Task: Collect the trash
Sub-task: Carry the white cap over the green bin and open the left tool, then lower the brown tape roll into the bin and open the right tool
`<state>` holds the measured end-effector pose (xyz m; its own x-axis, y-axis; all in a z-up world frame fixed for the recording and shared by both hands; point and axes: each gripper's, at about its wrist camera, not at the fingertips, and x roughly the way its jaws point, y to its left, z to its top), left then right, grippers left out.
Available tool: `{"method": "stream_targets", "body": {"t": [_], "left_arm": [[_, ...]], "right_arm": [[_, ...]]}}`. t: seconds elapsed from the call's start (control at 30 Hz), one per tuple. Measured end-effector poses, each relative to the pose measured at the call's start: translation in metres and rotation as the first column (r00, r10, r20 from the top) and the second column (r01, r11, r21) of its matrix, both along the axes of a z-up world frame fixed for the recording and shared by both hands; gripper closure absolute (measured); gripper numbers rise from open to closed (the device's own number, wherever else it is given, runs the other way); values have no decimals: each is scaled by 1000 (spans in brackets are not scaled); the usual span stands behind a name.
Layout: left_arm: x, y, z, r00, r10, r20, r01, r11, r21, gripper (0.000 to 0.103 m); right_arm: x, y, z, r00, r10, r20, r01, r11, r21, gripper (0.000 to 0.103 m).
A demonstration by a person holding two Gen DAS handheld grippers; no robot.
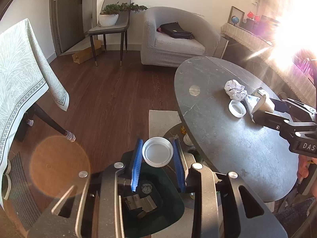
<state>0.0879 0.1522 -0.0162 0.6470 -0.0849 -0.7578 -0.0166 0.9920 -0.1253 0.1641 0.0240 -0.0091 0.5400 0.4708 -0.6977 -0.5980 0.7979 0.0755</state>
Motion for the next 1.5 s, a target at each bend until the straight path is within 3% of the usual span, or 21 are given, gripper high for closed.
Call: {"method": "stream_targets", "body": {"t": [0.67, 0.83, 1.1, 1.27, 1.5], "left_arm": [[-19, 43, -86, 974, 41, -223, -37, 999, 22, 70], [-30, 52, -116, 954, 43, -297, -44, 999, 1, 70], [-40, 67, -161, 900, 22, -435, -56, 996, -64, 70], [-46, 66, -173, 887, 13, -462, -37, 998, -42, 66], [-53, 81, -173, 892, 25, -451, -50, 998, -44, 64]], "right_arm": [[-37, 72, -5, 981, 190, -40, -190, 982, 6, 41], [-40, 83, -14, 974, 214, -76, -214, 977, 10, 41], [-40, 103, -25, 963, 245, -113, -245, 969, 20, 41], [-42, 119, -34, 956, 262, -131, -264, 964, 3, 41], [-44, 140, -47, 944, 288, -159, -294, 956, -15, 41]]}}
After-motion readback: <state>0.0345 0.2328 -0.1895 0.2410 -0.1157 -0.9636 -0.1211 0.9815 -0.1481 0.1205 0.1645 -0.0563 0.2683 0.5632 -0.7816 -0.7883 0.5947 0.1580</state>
